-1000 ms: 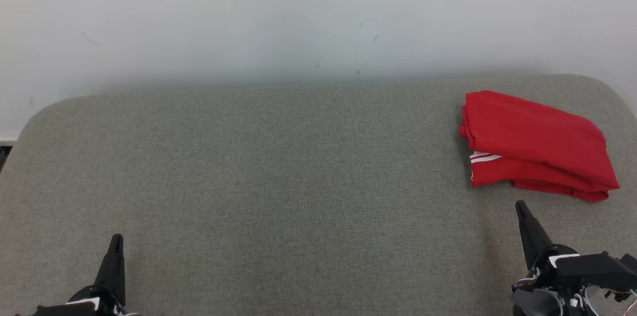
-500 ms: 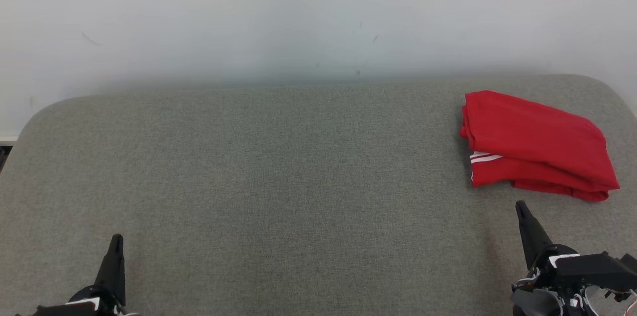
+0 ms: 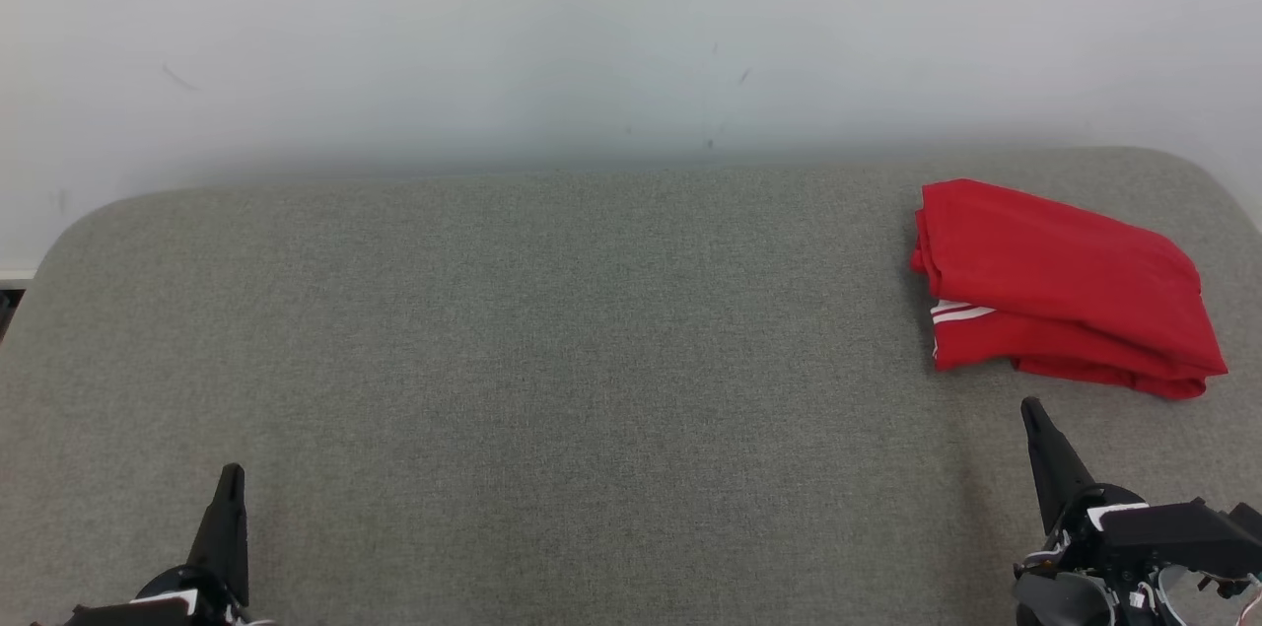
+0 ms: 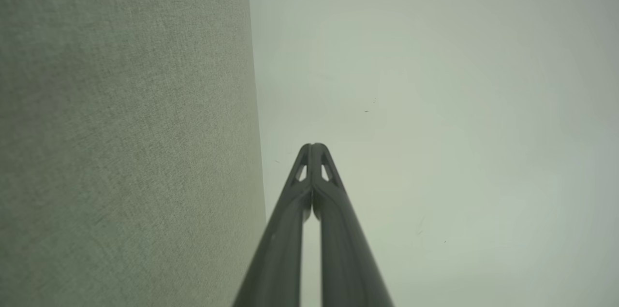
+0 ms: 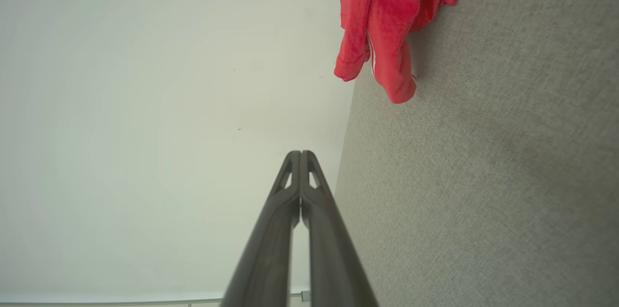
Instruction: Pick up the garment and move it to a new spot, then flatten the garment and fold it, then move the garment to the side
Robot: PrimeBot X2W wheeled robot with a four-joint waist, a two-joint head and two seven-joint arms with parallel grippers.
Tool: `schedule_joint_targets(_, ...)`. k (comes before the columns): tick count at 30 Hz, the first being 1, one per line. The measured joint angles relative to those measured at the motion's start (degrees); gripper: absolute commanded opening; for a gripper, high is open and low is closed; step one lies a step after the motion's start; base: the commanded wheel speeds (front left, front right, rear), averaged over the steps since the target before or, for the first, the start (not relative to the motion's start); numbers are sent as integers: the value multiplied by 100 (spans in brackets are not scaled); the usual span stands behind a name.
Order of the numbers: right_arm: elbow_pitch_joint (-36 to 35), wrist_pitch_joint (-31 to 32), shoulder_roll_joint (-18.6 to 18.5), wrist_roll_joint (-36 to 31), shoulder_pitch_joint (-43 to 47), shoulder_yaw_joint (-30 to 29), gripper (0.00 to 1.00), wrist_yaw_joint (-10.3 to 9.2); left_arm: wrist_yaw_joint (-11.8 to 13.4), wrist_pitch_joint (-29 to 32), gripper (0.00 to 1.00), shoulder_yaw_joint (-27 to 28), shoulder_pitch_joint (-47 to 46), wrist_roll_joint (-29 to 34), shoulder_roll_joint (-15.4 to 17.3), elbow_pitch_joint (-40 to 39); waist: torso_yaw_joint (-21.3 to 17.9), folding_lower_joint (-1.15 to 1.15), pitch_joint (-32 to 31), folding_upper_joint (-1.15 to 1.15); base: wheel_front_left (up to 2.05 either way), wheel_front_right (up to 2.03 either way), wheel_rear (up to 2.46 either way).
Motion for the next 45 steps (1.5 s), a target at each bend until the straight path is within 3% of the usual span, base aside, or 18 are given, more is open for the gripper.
schedule_joint_targets(45, 4, 0, 0, 0, 0, 0, 0, 26, -1, 0, 0, 0, 0, -1, 0, 3, 0, 0, 0, 0, 0, 0, 0)
